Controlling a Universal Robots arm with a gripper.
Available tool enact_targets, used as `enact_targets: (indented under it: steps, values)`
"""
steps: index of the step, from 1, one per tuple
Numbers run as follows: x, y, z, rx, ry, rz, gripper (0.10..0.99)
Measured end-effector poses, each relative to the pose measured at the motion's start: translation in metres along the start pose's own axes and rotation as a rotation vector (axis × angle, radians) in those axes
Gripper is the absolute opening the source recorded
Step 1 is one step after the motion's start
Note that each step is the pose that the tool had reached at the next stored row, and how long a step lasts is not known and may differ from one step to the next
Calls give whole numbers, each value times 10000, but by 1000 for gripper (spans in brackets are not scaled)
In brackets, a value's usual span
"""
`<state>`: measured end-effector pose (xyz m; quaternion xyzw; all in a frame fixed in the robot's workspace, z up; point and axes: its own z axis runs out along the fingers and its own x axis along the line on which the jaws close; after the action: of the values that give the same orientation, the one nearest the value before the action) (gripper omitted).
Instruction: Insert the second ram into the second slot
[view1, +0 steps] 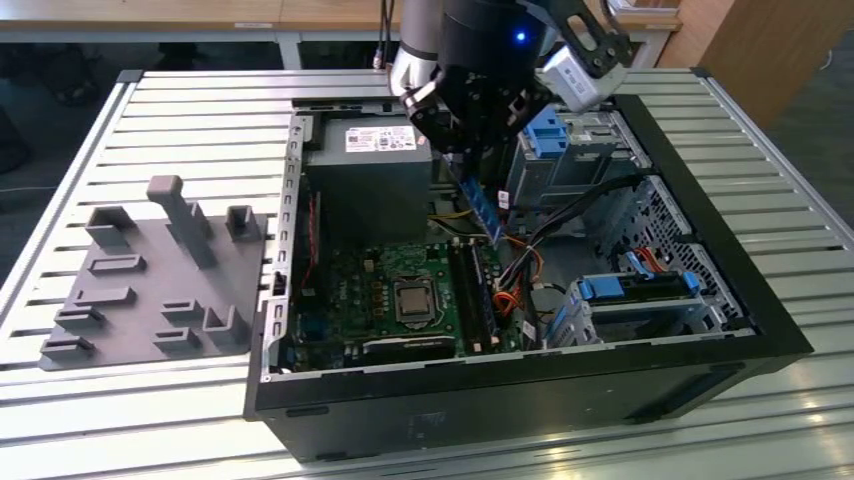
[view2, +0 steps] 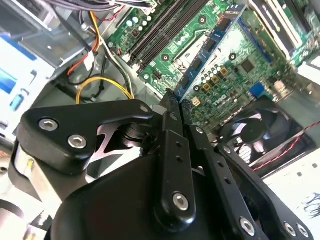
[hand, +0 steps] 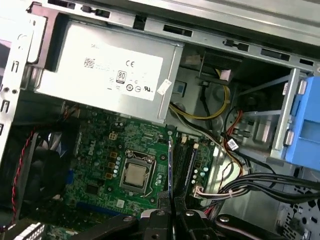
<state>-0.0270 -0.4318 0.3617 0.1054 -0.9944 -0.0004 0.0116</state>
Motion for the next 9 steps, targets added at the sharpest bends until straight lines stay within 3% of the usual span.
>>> enact_targets:
  steps: [9]
  values:
    - [0,0,23,24,7,1583,141]
